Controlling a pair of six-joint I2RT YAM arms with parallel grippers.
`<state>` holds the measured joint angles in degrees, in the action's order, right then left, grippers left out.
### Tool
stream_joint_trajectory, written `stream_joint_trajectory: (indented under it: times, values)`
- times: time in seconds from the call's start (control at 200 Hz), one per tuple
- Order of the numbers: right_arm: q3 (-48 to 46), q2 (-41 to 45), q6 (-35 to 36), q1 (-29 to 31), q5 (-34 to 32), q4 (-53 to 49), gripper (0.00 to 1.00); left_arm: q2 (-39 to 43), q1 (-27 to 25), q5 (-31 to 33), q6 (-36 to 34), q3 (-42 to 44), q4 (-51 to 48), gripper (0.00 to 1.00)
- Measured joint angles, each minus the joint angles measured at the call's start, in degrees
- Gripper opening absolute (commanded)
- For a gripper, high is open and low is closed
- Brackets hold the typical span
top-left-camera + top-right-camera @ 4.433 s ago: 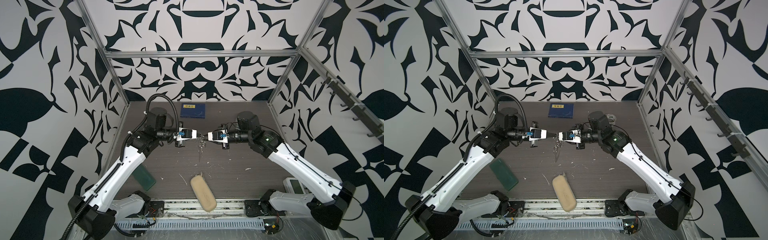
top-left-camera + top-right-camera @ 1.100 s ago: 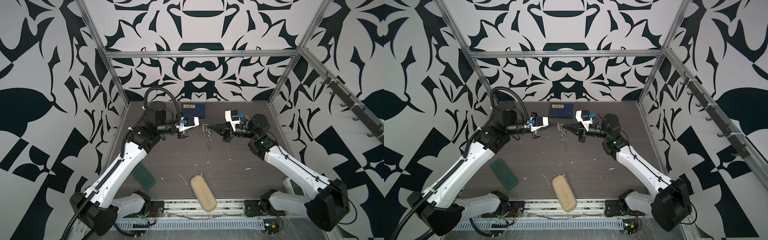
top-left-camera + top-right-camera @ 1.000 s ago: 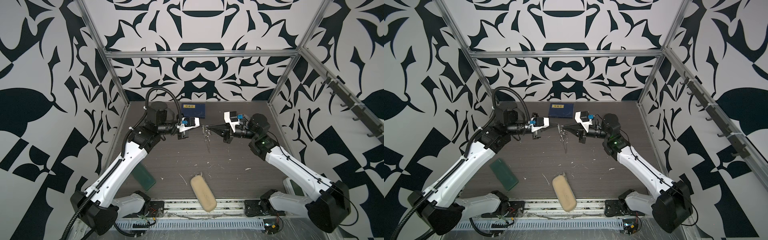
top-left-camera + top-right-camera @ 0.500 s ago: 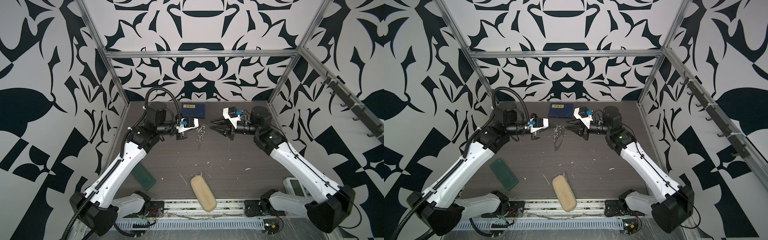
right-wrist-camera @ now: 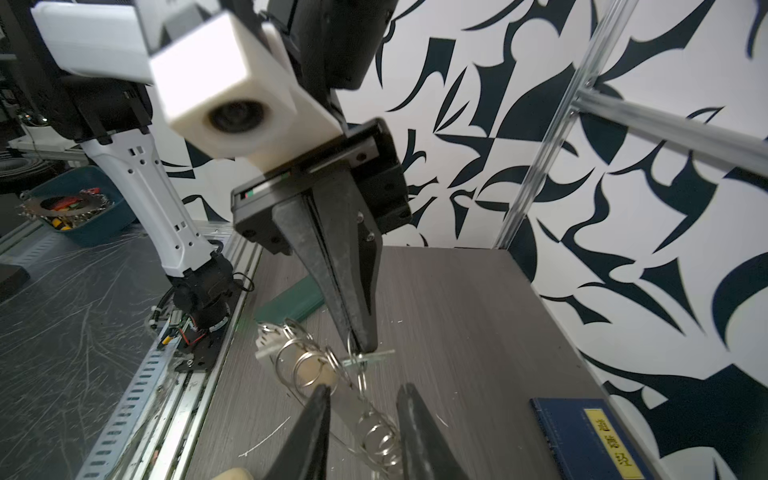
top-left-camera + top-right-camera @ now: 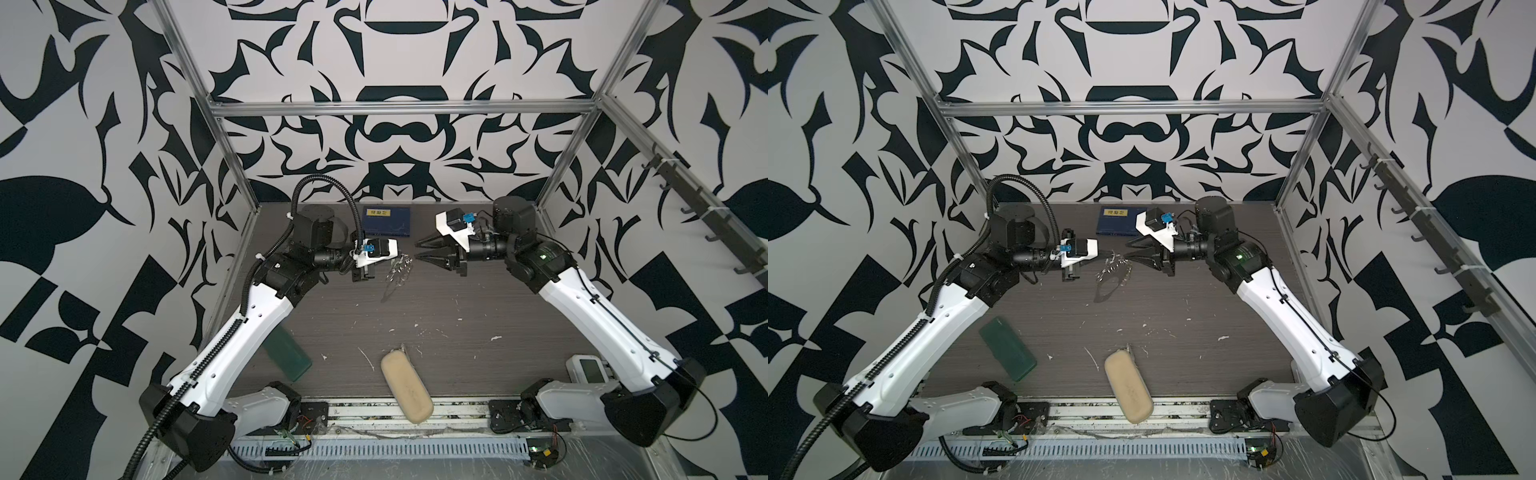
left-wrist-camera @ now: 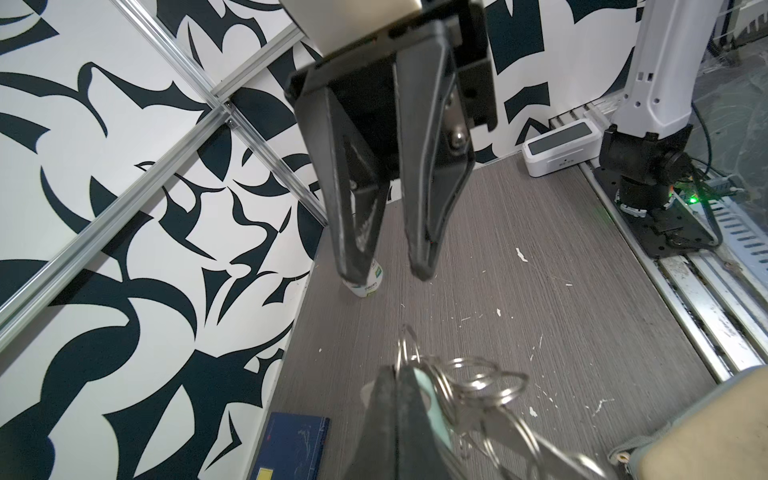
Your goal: Remove the keys from the keyring
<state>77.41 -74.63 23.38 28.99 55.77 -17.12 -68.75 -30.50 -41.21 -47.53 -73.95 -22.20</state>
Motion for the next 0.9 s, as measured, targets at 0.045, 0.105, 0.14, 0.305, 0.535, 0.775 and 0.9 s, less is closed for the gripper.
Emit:
stream_joint_trajectory:
  times: [0.045,0.105,0.14,0.305,0.535,0.775,0.9]
  values:
    - [0.0,-0.6,0.4,0.3,0.0,-0.4,0.28,0.0,0.0,0.0,0.0,0.0,0.0,0.00]
    - [0.0,-1.3,0.7,0.5,0.0,-1.0,0.25,0.0,0.0,0.0,0.0,0.0,0.0,0.00]
    - [0.0,-1.6,1.0,0.7,0.0,-1.2,0.25,0.0,0.0,0.0,-0.1,0.0,0.0,0.00]
    - [0.3,-2.0,1.7,1.0,0.0,-2.0,0.14,0.0,0.0,0.0,-0.1,0.0,0.0,0.00]
    - [1.0,-2.2,2.5,1.1,-0.1,-3.0,0.10,0.0,0.0,-0.1,-0.1,-0.1,0.0,0.00]
    - [1.3,-2.9,3.7,1.1,-0.3,-3.3,0.00,0.0,0.0,-0.1,-0.1,-0.1,-0.2,0.00]
    - [1.5,-3.1,3.6,1.1,-0.2,-3.8,0.00,0.1,0.0,0.0,-0.1,-0.1,-0.3,0.00]
